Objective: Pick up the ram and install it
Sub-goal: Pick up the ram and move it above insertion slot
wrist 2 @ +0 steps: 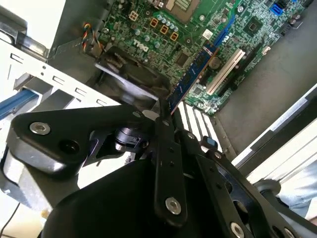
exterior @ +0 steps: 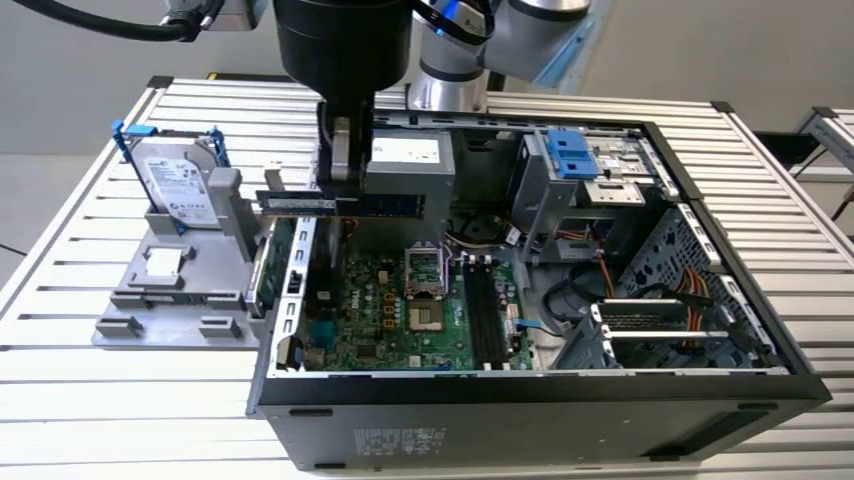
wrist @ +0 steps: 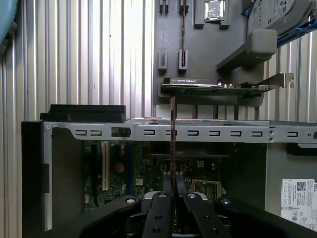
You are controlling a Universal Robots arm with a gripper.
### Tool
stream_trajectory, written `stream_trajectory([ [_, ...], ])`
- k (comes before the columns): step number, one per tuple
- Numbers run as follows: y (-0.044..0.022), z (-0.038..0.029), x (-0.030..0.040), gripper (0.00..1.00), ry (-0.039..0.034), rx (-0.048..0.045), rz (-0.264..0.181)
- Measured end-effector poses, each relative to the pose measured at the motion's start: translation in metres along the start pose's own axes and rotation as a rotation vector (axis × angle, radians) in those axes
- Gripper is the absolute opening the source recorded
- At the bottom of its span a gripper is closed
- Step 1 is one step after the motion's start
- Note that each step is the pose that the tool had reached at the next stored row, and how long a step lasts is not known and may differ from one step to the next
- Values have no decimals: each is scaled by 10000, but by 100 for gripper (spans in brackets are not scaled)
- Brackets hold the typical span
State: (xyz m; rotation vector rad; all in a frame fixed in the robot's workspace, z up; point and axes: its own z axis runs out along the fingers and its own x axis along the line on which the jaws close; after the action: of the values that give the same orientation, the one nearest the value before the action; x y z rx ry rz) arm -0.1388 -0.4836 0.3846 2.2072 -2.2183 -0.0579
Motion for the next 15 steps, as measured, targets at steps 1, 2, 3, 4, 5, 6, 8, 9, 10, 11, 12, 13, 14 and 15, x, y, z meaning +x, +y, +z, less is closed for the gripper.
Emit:
stream_trajectory([
  [1,-13,-1,0,0,1,0,0],
  [2,-27,-1,0,0,1,0,0],
  [3,-39,-2,0,0,0,-1,0],
  [4,-53,-2,0,0,0,0,0],
  [5,-66,-3,0,0,1,-1,0],
  [6,-79,-3,0,0,0,0,0],
  [8,-106,-4,-1,0,0,0,0],
  [9,-120,-4,-1,0,0,0,-1],
  [10,-134,-5,-1,0,0,0,0],
  [11,-149,-5,-1,0,0,0,0],
  [12,-164,-6,-1,0,0,-1,0],
  [13,-179,-6,-1,0,0,0,0],
  [14,-195,-7,-1,0,0,0,0],
  [15,-209,-7,-1,0,0,0,0],
])
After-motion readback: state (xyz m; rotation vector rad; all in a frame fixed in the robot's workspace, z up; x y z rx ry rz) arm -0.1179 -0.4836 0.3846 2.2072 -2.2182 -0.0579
